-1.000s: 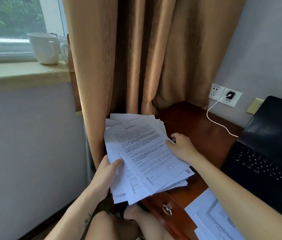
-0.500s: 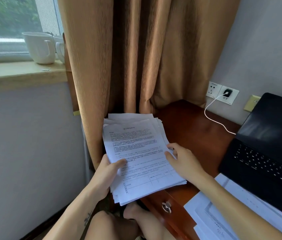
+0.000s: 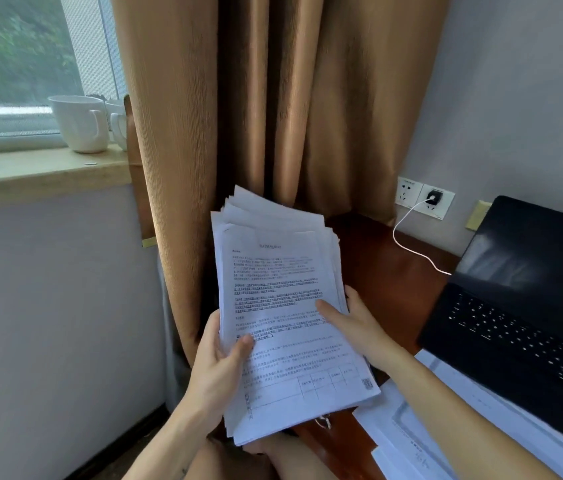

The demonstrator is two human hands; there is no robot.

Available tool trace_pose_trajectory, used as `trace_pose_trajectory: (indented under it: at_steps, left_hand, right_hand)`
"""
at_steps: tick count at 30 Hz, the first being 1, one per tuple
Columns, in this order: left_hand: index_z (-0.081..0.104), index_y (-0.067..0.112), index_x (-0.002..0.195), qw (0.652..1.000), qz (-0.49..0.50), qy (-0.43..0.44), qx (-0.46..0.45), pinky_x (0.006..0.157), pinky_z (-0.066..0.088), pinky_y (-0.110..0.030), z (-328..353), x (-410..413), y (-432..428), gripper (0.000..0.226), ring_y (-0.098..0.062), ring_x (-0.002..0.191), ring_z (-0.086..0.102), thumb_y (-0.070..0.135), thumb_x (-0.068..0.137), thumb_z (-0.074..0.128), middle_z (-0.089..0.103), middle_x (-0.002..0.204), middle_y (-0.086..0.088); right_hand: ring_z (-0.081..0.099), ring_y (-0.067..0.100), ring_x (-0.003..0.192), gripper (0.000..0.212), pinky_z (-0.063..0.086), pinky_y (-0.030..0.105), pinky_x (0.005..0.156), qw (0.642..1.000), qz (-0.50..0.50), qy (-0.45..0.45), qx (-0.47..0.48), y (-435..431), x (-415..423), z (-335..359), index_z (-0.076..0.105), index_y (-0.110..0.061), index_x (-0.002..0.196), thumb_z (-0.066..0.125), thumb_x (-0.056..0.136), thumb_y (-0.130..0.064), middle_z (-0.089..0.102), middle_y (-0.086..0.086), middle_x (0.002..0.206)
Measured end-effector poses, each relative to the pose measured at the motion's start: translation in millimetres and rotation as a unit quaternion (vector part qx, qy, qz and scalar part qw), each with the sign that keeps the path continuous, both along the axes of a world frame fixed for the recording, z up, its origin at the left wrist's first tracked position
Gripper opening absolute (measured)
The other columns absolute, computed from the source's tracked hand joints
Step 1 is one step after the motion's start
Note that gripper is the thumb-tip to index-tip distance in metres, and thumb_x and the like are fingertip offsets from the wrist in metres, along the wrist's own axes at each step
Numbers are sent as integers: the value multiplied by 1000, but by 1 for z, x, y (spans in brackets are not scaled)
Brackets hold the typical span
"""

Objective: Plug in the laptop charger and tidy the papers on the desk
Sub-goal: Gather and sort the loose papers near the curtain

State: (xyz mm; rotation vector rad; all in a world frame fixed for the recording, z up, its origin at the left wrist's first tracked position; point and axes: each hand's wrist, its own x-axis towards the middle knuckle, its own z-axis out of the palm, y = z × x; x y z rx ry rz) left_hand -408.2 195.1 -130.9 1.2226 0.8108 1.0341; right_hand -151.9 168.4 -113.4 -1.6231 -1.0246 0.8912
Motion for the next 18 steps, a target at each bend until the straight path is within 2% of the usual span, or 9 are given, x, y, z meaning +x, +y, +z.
trace_pose_trajectory:
  at_steps: [2,5,7,9,12,15,18]
  left_hand:
    - [50,15,140,999,-16,-18,47,93,61,-44,10,4,1,43,-26,114,72,-1,101,58,72,128,-6]
    - [45,17,142,993,-33,-19,110,92,62,-43,27,16,15,46,-26,118,70,-4,102,54,69,133,-7]
    - [46,22,137,990,-34,-9,134,91,62,-40,39,30,28,44,-23,118,70,-4,103,53,70,130,-5]
    - [46,26,132,988,-34,-5,150,90,62,-37,50,46,41,42,-20,117,71,-4,103,53,70,128,-1]
    - [47,30,131,986,-32,6,165,98,59,-46,61,69,60,41,-16,118,70,0,104,55,70,130,2]
    - [48,28,140,984,-32,-1,174,102,57,-45,71,89,77,44,-15,122,68,3,105,56,69,132,4]
    - [50,25,145,982,-36,-4,188,99,57,-36,82,106,85,46,-11,122,67,3,105,55,70,132,8]
  right_hand:
    - [71,15,106,40,57,35,94,997,7,62,40,0,6,18,58,-21,127,75,91,-28,72,2,122]
    - [72,15,105,50,60,34,88,992,-27,73,101,0,18,44,58,-16,130,80,86,-24,73,2,120]
    - [72,12,103,50,60,30,84,986,-62,63,142,0,22,62,56,-17,129,81,86,-20,72,0,118]
    - [71,11,103,47,59,32,86,978,-91,44,181,2,28,76,56,-19,126,81,86,-18,71,-2,117]
    - [69,2,97,39,57,25,80,966,-120,0,228,2,34,97,55,-26,118,78,88,-17,69,-5,114]
    - [68,-2,95,36,57,21,79,953,-148,-23,264,1,39,113,54,-26,117,76,90,-16,68,-8,113]
    - [66,-3,103,42,54,17,85,940,-169,-39,294,0,44,115,52,-27,125,73,92,-15,67,-11,118]
